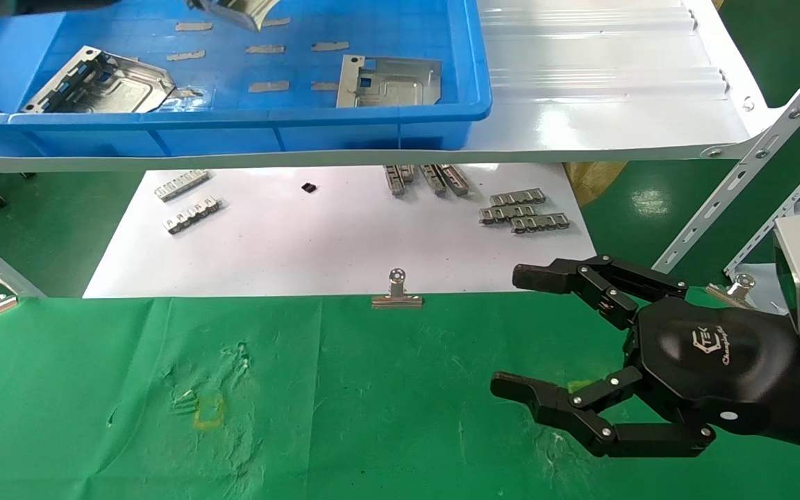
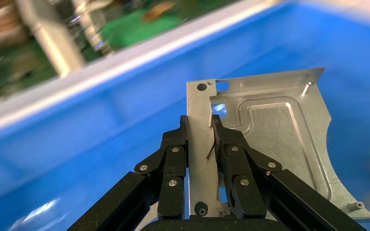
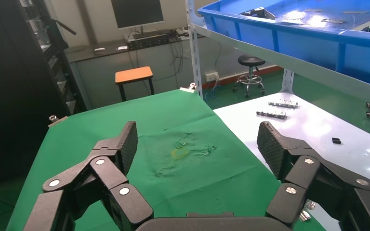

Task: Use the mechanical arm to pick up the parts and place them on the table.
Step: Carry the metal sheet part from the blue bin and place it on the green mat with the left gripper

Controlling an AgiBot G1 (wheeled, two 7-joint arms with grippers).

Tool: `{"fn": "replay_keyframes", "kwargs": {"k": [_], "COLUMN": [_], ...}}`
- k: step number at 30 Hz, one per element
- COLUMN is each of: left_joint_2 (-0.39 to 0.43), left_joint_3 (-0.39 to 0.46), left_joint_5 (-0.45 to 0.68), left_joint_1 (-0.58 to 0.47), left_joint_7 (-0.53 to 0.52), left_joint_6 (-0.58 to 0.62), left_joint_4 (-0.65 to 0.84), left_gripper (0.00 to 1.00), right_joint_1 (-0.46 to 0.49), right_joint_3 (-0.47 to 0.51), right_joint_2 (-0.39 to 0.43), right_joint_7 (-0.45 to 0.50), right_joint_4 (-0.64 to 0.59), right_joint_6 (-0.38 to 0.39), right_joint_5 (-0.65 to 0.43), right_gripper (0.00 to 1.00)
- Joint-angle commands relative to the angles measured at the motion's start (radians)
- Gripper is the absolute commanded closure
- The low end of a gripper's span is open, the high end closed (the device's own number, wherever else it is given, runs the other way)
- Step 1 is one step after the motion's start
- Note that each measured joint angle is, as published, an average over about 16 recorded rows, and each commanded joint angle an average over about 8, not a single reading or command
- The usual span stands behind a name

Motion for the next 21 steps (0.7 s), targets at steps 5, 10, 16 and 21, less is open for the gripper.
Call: {"fn": "replay_keyframes", "kwargs": {"k": [5, 10, 16, 21], "left_joint_2": [-0.080, -0.134, -0.224, -0.352], "left_joint_3": [-0.033, -0.030, 0.030, 0.125], "left_joint_5": [-0.060, -0.090, -0.170, -0.292], "left_joint_1": [-0.006, 0.020, 0.127, 0.267], "left_joint_7": [0.083, 0.161, 0.198, 0.203], "left_joint_6": [0.329, 0.514, 0.545, 0.540], "left_joint_4": [-0.064, -0.117, -0.312, -0.551], "left_gripper": [1.00, 1.00, 1.00, 1.00], "right_joint_1": [0.000, 0.000, 0.000, 0.000], "right_joint_3": [0.000, 0.000, 0.000, 0.000], "right_joint_2": [0.000, 0.000, 0.000, 0.000], "right_joint_7": [0.000, 0.000, 0.000, 0.000], "right_joint_4": [0.000, 0.000, 0.000, 0.000], "right_joint_6": [0.000, 0.000, 0.000, 0.000], "right_joint_5": [0.000, 0.000, 0.000, 0.000], "right_gripper": [0.00, 0.00, 0.00, 0.00]}}
